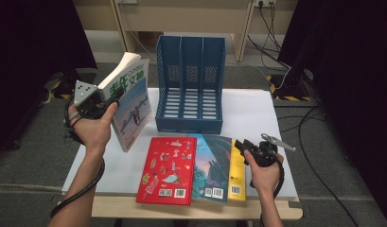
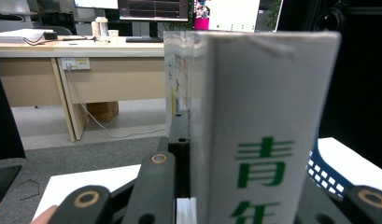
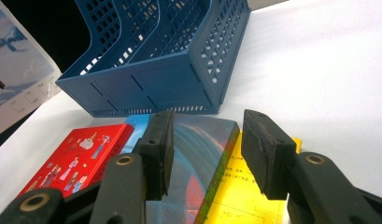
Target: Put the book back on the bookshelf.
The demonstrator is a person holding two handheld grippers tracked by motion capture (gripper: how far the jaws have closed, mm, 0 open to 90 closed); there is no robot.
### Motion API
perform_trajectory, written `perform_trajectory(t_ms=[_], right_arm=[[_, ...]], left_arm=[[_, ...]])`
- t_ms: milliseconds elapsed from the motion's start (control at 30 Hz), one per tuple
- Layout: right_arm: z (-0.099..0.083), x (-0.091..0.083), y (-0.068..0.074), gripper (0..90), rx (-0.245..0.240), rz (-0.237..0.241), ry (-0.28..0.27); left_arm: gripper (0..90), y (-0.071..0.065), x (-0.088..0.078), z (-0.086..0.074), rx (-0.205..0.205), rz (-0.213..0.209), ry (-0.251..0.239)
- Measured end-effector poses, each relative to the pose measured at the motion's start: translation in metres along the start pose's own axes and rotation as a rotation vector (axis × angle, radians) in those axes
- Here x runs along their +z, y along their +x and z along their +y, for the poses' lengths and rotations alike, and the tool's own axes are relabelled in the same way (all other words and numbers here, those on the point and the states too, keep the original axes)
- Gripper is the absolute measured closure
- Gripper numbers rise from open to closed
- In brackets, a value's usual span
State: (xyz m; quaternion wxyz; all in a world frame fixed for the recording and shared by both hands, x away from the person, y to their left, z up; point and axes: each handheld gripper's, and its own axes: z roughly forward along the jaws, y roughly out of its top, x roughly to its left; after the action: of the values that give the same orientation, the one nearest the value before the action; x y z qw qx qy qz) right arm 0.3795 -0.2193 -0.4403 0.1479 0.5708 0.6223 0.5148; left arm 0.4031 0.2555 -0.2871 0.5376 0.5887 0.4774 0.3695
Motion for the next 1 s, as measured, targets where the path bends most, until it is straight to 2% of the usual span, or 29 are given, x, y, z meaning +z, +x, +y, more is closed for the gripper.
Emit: perform_trajectory(t_ms=[233, 367, 667, 1000], right_arm=[[0.000, 0.000, 0.000, 55.0, 0.009, -0.001, -0.004], [0.000, 0.000, 0.000, 55.0, 0.006, -0.001, -0.006], [0.001, -0.001, -0.001, 55.0, 0.006, -0.002, -0.006], [0.001, -0.003, -0.004, 55.0, 0.009, -0.003, -0.011]], left_arm=[[73.9, 0.002, 0.007, 0.016, -0.011, -0.012, -0.008], [73.9, -0.001, 0.010, 0.025, -0.015, -0.015, -0.020], [73.9, -0.016, 0.025, 0.041, -0.022, -0.030, -0.030], [73.9, -0.035, 0.047, 0.046, -0.031, -0.062, -0.010]])
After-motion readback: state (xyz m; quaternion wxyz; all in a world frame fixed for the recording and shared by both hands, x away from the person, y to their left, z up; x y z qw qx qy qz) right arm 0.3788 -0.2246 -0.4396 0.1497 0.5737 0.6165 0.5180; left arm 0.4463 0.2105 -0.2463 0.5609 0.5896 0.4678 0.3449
